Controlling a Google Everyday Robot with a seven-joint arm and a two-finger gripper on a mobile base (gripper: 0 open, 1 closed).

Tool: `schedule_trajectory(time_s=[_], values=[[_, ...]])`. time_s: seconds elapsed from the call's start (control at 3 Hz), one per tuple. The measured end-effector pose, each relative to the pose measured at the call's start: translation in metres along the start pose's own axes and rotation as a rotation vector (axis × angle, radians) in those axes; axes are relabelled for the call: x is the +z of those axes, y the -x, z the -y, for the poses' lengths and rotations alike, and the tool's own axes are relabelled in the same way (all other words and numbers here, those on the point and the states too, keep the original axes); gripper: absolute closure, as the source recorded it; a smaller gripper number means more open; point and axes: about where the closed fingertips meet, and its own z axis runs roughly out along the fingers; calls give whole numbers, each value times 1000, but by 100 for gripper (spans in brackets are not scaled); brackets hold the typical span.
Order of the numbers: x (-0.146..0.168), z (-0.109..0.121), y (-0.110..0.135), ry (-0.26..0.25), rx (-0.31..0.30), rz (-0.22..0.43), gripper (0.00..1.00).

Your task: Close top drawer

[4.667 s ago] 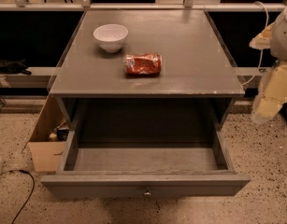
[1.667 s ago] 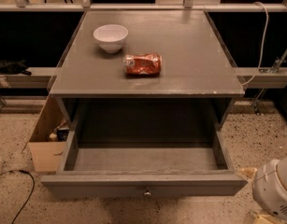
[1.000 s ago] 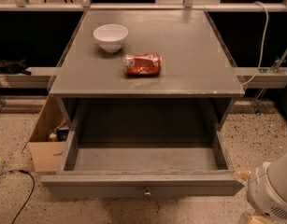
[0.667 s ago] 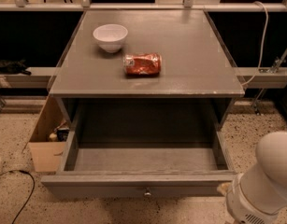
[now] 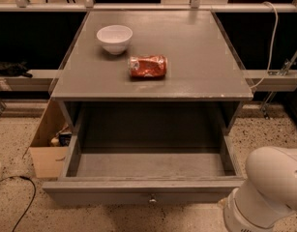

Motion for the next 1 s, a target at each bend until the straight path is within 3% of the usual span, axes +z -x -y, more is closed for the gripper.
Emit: schedule_trajectory(time_s=[1.0], values=[[-8,72,36,-41,28,88,0]])
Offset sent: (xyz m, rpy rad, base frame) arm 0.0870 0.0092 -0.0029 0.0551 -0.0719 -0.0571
